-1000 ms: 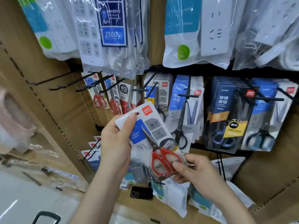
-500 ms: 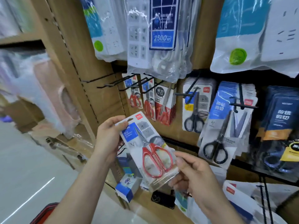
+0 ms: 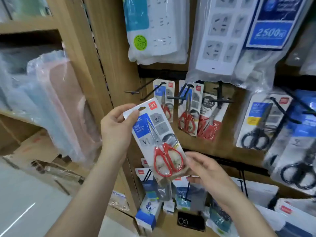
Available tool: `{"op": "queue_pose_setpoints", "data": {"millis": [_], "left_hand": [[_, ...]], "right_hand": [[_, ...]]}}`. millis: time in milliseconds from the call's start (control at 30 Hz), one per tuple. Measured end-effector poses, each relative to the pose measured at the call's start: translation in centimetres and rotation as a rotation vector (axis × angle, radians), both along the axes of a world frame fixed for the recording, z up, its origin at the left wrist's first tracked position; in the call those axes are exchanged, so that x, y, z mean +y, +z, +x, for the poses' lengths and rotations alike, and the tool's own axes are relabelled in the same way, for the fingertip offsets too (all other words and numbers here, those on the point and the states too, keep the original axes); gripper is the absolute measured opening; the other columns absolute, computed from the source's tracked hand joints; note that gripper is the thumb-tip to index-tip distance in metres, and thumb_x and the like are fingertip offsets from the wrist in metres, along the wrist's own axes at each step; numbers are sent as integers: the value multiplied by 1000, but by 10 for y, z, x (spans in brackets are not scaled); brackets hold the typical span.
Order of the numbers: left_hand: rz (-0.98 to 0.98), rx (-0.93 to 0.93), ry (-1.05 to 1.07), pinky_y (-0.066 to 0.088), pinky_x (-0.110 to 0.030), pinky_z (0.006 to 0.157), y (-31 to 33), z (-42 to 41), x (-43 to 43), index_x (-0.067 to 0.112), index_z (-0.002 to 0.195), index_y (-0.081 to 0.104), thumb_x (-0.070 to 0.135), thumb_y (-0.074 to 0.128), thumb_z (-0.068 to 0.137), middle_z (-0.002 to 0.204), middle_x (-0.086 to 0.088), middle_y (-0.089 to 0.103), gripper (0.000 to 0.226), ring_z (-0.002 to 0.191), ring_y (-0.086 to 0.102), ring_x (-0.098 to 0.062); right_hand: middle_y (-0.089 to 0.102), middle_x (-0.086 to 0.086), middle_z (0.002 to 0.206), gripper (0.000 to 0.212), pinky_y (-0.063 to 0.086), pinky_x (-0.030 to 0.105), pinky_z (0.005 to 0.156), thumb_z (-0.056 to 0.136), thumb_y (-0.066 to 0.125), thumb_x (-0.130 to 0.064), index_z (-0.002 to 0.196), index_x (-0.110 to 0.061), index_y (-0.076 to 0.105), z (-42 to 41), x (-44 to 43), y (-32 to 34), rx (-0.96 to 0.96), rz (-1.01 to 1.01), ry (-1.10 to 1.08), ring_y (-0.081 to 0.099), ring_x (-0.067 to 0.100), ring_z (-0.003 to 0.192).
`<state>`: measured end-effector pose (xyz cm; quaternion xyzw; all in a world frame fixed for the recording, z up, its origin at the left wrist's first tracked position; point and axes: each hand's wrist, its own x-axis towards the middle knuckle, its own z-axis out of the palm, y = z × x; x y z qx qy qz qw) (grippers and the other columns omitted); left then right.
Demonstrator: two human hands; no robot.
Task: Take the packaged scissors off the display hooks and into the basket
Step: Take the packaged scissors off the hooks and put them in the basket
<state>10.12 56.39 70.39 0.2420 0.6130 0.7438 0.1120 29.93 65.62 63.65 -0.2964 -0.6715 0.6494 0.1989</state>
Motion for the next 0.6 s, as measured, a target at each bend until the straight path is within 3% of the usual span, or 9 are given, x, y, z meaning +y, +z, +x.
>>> {"op": "queue_pose_setpoints", "data": {"millis": [133, 300, 400, 533, 600], "left_hand": [[54, 27, -44, 61, -30, 56, 13, -28, -6, 22, 94, 65, 18, 62, 97, 87, -2, 77, 6, 80, 75, -17], [15, 110, -120, 61, -30, 58, 18, -51, 1, 24, 96, 62, 15, 59, 98, 90, -3, 76, 9, 80, 75, -16], [25, 172, -159, 62, -31, 60, 18, -55, 5, 22, 98, 62, 15, 60, 97, 91, -4, 75, 7, 82, 75, -18], [26, 221, -179, 60, -31, 57, 18, -60, 13, 20, 94, 63, 15, 61, 96, 94, -11, 74, 6, 84, 75, -21], [24, 189, -197, 59, -28, 54, 19, -65, 16, 19, 93, 64, 13, 61, 95, 92, -10, 75, 7, 84, 75, -20]], "right_hand": [[71, -23, 103, 19, 51, 18, 90, 99, 55, -34, 113, -41, 65, -43, -4, 10, 20, 132, 20, 64, -9, 98], [68, -13, 107, 20, 51, 15, 83, 98, 57, -27, 110, -43, 59, -93, -2, 18, 77, 223, 36, 64, -5, 98], [73, -6, 103, 17, 54, 17, 80, 98, 58, -24, 106, -36, 66, -114, 1, 20, 144, 244, 28, 68, -1, 95], [69, -15, 70, 20, 47, 12, 67, 99, 57, -26, 82, -24, 68, -129, 10, 20, 185, 278, -64, 63, -4, 69], [61, -18, 58, 27, 47, 17, 64, 99, 56, -28, 74, -25, 64, -134, 11, 22, 168, 260, -70, 56, -5, 59]]}}
